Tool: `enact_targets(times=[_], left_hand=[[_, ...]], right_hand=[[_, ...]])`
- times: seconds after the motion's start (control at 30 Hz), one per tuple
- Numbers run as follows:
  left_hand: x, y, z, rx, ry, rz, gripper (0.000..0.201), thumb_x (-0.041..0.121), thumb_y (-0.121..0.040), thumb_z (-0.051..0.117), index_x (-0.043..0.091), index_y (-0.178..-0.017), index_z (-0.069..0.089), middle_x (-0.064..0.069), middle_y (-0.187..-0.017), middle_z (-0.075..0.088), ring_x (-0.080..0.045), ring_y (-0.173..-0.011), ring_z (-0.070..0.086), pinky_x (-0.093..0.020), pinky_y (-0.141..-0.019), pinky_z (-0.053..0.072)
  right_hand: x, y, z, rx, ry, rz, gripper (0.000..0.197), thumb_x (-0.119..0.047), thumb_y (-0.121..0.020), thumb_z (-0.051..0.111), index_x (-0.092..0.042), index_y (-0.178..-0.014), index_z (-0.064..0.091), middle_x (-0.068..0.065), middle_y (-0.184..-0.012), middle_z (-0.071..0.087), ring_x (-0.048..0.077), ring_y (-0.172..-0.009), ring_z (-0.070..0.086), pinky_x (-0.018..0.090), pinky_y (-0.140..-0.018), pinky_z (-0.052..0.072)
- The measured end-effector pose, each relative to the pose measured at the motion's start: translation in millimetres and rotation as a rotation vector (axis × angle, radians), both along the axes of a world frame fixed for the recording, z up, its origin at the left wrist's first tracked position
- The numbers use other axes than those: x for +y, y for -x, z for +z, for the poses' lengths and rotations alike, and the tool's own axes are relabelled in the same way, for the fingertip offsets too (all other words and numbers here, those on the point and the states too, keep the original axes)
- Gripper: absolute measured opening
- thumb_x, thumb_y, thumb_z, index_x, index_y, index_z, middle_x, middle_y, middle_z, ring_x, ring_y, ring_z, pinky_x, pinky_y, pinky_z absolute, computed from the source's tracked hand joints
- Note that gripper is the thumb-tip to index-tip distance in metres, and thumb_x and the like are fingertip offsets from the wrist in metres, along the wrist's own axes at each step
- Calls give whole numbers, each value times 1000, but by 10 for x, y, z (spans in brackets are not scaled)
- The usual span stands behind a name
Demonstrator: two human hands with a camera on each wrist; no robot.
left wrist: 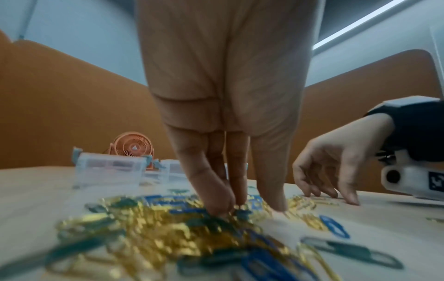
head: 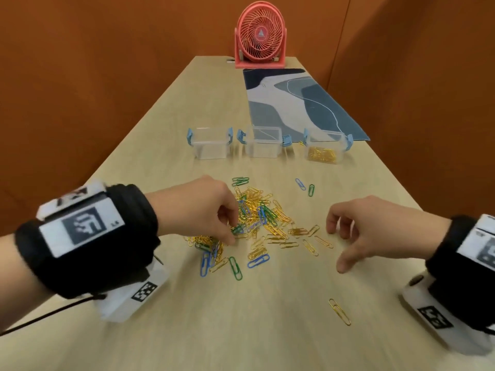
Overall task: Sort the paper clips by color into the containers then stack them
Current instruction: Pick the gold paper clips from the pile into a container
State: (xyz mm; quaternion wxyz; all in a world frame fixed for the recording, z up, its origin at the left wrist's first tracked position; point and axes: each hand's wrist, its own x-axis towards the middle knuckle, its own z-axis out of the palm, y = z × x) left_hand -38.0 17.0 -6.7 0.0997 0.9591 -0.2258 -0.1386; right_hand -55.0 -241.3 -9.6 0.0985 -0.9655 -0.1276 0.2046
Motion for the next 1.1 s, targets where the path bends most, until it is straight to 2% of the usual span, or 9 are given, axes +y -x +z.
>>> enact_targets(times=[0.2, 0.37, 0.5, 0.57, 0.67, 0.77, 0.9, 1.03, 1.1], left_hand=[[-245, -23, -177, -36, 96, 24, 26, 41, -75, 73, 21, -92, 70, 7, -77, 64, -4, -64, 52, -13, -56, 39], [-227, -34, -177, -59, 126, -10, 11, 24, -84, 64, 20, -90, 72, 13, -71, 61, 1, -62, 51, -4, -57, 36], [-98, -36, -138, -169, 179, 30, 11, 24, -87, 61, 18, -90, 70, 7, -82, 67, 1, -64, 50, -6, -60, 36], [-51, -35, -125, -221, 177, 55, 14, 24, -89, 58, 18, -95, 70, 8, -85, 64, 1, -63, 48, -6, -60, 34], [-26, -40, -130, -237, 150, 83, 21, 23, -93, 52, 18, -105, 69, 4, -100, 66, -7, -81, 55, -12, -73, 37], [-31, -18, -153, -208, 99, 69, 26, 21, -96, 45, 19, -113, 65, 1, -109, 62, -15, -101, 56, -18, -85, 38], [1, 8, -178, -213, 49, 58, 28, 18, -98, 39, 23, -115, 61, 2, -108, 56, -17, -100, 54, -28, -89, 43], [66, -16, -201, -205, 0, 90, 31, 8, -95, 41, 26, -114, 58, 6, -101, 50, -16, -95, 53, -32, -85, 47], [70, -22, -206, -167, 3, 87, 33, 4, -94, 41, 26, -113, 58, 7, -99, 48, -15, -95, 53, -32, -85, 47]], right_hand=[[247, -93, -88, -97, -170, 105, 18, -29, -73, 78, -23, -85, 67, -12, -72, 60, -4, -60, 53, 5, -57, 40], [492, -54, -33, -206, -269, 278, 18, -36, -76, 73, -25, -91, 72, -10, -88, 61, 6, -77, 57, 26, -76, 47], [700, 44, -108, -171, -224, 501, 29, -38, -82, 66, -25, -107, 69, -6, -106, 61, 10, -96, 54, 30, -87, 45], [745, 65, -144, -145, -191, 539, 26, -34, -85, 63, -22, -107, 69, -4, -104, 61, 9, -90, 51, 31, -86, 44], [733, 56, -164, -141, -212, 534, 17, -22, -87, 60, -15, -98, 71, 0, -94, 64, 6, -77, 49, 26, -79, 45], [703, 35, -176, -158, -193, 535, 16, -21, -88, 57, -14, -95, 70, 1, -91, 63, 13, -79, 55, 30, -79, 46], [624, -12, -142, -182, -265, 477, 15, -21, -88, 59, -18, -96, 71, -5, -91, 67, 5, -75, 53, 22, -78, 46], [519, -116, -92, -217, -414, 282, 12, -18, -87, 63, -19, -92, 73, -14, -75, 67, -7, -66, 58, 4, -63, 40], [475, -178, -74, -173, -493, 177, 10, -14, -86, 64, -19, -90, 73, -12, -71, 69, -7, -60, 60, 3, -59, 41]])
